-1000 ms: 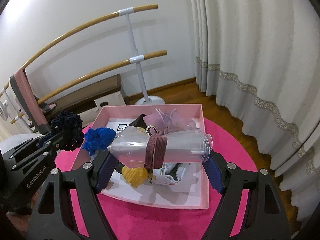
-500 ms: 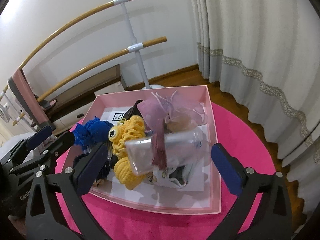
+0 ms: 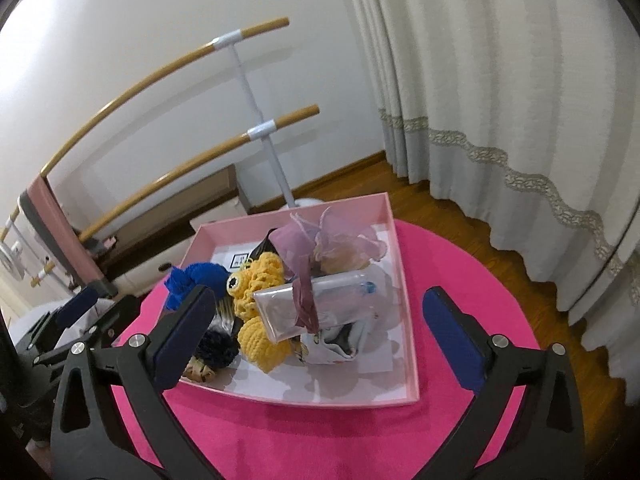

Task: Organize soft objects
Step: 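Withdraw both tools back from the box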

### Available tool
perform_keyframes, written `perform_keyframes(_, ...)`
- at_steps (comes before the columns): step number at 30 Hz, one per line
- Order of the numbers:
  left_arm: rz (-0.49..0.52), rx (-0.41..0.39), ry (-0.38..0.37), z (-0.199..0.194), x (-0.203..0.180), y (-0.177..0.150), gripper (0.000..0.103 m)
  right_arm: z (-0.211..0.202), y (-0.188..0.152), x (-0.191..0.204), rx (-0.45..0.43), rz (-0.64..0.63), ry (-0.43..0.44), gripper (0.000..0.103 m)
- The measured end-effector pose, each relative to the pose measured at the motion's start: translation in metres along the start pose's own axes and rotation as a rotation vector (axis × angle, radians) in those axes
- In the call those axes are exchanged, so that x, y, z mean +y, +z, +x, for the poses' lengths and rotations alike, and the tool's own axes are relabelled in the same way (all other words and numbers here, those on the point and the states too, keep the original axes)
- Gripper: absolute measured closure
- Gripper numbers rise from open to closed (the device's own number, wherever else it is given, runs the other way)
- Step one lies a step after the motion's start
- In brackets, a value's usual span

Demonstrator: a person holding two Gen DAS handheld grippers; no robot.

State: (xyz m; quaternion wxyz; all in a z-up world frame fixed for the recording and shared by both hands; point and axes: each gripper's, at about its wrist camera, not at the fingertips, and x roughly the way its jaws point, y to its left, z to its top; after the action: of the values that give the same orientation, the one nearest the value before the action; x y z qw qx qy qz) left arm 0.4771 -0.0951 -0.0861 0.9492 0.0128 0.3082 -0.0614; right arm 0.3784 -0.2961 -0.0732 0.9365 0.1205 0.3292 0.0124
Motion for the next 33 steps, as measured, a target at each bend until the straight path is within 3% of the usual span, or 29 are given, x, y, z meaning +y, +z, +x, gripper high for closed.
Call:
perform_keyframes(3,0.009,-0.038,0.043,-0.019,0.000,-0.007,0.000,-0.016,-0.004,0.003,-0.025,-0.003,-0.031,0.000)
perform_keyframes(8,0.061,-0.072,0.176,-0.048,-0.009,-0.023,0.000,-0.048,-0.013,0.010,-0.063,-0.009,-0.058,0.000)
perform_keyframes(23,0.031,-0.130,0.113,-0.167,0.001,-0.083,0.000,-0.167,-0.085,0.059,-0.192,-0.092,-0.059,0.000)
perform_keyframes(33,-0.015,-0.172,0.090,-0.289,0.009,-0.133,0.000,-0.228,-0.131,0.079,-0.255,-0.120,-0.076,0.000)
